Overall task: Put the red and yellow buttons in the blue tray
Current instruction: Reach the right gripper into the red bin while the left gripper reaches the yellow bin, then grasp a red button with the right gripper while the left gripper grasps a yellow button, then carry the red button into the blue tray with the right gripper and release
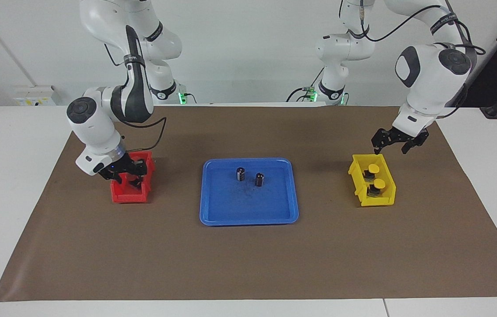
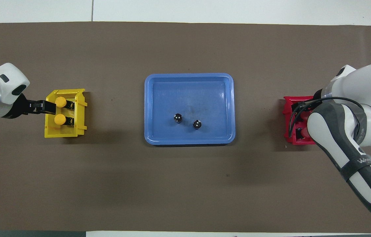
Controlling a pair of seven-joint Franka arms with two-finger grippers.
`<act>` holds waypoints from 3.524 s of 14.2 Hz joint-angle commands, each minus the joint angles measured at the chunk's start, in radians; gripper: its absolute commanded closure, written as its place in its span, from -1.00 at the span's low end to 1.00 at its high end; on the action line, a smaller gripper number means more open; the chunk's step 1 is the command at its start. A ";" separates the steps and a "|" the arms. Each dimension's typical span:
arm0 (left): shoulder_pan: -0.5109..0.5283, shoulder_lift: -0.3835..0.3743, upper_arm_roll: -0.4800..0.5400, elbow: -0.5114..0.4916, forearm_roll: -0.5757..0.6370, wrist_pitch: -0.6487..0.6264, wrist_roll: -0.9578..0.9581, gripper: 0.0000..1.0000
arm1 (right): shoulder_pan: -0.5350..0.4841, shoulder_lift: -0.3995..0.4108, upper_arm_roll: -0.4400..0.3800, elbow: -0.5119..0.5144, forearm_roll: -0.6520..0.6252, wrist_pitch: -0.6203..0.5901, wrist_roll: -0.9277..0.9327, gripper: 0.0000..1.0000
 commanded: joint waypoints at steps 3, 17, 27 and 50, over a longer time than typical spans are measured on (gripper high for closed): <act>0.000 -0.009 0.009 -0.112 -0.009 0.118 -0.013 -0.56 | -0.024 -0.019 -0.002 -0.047 0.014 0.018 -0.078 -0.40; -0.014 0.025 0.006 -0.188 -0.011 0.233 -0.084 -0.36 | -0.017 -0.023 0.000 -0.038 0.013 -0.022 -0.076 0.53; -0.029 0.060 0.009 -0.192 -0.009 0.276 -0.088 -0.05 | 0.177 0.175 0.001 0.593 0.008 -0.512 0.142 0.62; -0.282 0.140 0.004 0.307 -0.082 -0.119 -0.429 0.97 | 0.472 0.507 0.078 0.731 -0.026 -0.200 0.729 0.40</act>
